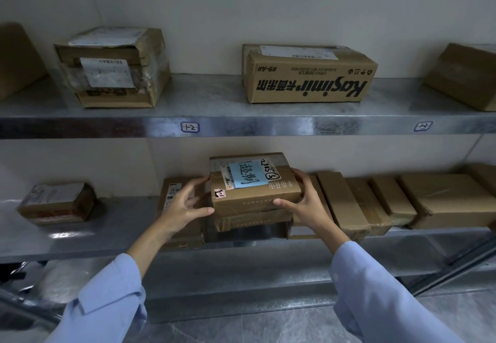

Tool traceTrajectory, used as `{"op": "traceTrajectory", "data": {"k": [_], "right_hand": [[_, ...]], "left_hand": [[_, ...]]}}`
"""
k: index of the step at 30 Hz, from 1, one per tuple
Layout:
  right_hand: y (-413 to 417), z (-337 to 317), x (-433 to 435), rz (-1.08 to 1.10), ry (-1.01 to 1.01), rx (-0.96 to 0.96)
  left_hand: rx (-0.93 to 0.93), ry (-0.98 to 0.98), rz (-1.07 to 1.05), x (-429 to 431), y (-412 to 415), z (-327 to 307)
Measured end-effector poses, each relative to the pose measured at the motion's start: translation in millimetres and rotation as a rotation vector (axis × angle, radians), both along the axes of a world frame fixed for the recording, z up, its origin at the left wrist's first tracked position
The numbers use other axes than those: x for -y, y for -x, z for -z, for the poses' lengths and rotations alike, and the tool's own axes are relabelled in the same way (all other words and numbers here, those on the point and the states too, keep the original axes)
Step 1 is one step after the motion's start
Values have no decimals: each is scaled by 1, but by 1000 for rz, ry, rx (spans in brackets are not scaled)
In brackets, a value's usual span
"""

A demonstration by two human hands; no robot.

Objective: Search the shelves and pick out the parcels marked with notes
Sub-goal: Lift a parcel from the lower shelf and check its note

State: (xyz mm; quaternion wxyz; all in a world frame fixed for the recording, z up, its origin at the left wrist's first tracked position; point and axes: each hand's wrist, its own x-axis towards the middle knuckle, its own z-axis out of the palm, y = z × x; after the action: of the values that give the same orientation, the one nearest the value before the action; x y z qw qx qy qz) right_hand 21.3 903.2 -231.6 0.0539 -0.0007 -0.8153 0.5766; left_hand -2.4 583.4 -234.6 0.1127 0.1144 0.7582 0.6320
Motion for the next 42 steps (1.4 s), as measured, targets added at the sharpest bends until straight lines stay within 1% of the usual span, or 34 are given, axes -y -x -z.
{"op": "traceTrajectory", "data": {"k": [9, 15, 19, 23, 26, 31, 35, 38, 42], "right_hand": [[2, 1, -3, -48, 7, -12], [8, 1, -3, -85, -51, 2], [9, 4, 0, -61, -78, -33], [9, 2, 2, 27, -115, -108], [10, -2, 5, 81, -141, -171], [8, -2, 6, 141, -161, -222], [6, -2, 4, 150, -220, -227], [6, -4, 3, 112, -213, -195], [5, -6, 4, 81, -169, -160]], "left_hand": [[-50, -4, -34, 4, 6, -10], [-35, 138, 47, 9, 12, -7], [-64, 184, 25, 9, 12, -2], [-93, 175, -7, 12, 13, 0], [-116, 225, -31, 12, 11, -2], [-151, 245, -39, 11, 7, -3], [-133, 220, -33, 6, 2, -4], [-149, 235, -3, 4, -2, -6], [-112, 156, 9, 0, -6, -3]]}}
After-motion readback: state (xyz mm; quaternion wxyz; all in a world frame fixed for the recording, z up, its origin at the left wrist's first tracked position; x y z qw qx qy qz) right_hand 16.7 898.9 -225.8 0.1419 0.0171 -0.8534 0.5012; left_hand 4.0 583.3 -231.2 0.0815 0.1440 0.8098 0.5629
